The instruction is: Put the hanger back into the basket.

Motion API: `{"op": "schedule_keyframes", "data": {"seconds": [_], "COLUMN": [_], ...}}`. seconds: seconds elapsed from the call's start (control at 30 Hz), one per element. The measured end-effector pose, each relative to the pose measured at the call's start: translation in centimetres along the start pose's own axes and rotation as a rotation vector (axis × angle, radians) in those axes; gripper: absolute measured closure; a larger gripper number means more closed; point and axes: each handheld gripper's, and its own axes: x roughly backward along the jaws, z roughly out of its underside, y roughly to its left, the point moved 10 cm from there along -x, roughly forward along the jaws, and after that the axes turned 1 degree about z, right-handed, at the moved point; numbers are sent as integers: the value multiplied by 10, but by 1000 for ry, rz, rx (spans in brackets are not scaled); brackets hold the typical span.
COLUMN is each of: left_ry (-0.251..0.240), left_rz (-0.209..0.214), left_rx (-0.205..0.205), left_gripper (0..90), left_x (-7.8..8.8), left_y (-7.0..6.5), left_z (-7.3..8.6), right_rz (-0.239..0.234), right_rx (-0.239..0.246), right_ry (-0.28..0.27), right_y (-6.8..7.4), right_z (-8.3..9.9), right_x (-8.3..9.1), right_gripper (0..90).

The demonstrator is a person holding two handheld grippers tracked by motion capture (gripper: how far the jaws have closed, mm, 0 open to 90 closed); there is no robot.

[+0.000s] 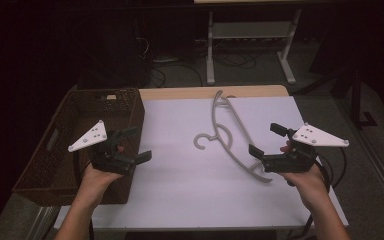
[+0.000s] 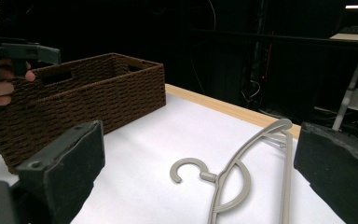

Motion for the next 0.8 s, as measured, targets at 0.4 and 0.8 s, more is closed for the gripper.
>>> {"op": "schedule_keyframes", "data": {"seconds": [0.4,0.8], "left_ry": [95,171], "left_rz": [49,96], "left_rx": [-8,-17], "left_gripper": [0,0], "left_x": [-29,-54], "left_y": [-23,-40], "left_z": [16,43], "right_rz": [25,33], "right_rx": [15,23], "right_ry": [63,182], "right_y": [-6,-14], "right_z": [10,29], "right_x": [-7,-24], "right_gripper": [28,94]}}
